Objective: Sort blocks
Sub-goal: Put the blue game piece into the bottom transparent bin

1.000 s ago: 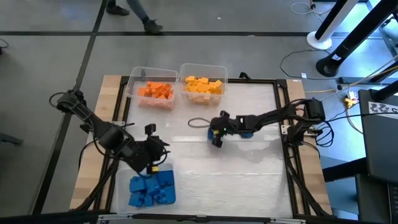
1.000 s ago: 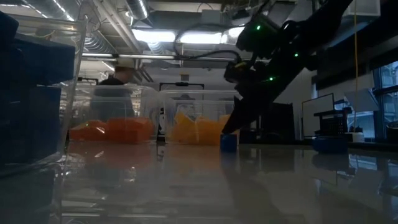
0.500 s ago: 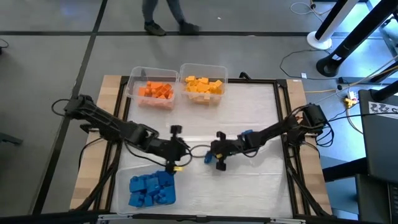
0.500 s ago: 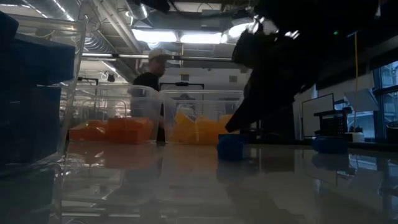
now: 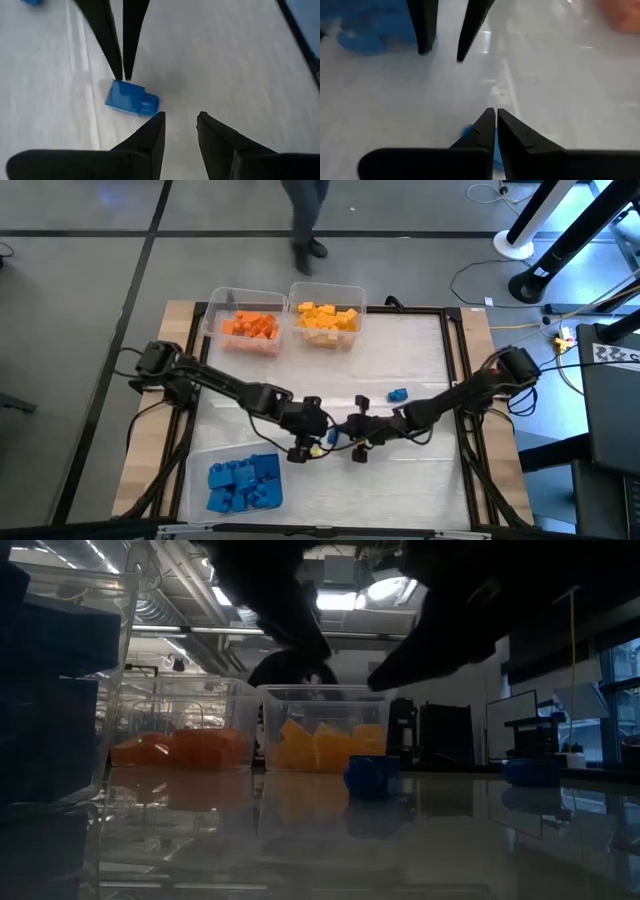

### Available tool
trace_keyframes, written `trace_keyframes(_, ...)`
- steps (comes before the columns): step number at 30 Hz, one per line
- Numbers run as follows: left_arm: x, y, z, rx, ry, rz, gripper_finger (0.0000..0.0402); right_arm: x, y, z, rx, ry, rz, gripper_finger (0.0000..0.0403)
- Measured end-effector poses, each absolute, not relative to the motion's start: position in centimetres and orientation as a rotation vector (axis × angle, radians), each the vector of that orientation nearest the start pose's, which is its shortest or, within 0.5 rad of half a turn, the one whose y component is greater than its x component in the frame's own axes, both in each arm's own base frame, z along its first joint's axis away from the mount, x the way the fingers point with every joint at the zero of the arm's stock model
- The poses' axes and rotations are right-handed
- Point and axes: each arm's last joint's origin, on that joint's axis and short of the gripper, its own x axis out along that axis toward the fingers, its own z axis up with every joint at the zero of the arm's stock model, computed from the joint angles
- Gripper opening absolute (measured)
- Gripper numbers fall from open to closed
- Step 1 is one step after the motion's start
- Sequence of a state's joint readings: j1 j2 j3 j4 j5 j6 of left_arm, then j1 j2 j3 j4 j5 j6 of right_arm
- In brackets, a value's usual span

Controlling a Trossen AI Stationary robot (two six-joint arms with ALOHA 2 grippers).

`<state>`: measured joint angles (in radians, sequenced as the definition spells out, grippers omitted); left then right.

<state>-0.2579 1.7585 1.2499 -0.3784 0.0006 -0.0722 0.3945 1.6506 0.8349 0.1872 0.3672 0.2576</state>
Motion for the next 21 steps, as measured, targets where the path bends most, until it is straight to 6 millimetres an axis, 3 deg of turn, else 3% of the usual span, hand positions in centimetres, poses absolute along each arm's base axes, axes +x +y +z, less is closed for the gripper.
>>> trace_keyframes(9,38.2,-7.8,20.5,0.063,0.83,-0.186,0.0108,28.2,10.6,20.8,-0.053,0.589,-0.176,0.0021)
trace_keyframes(21,40.2,-6.8,16.6,0.11,0.832,-0.172,0.0216,27.0,10.0,21.7,-0.093,0.626,-0.215,0.0021)
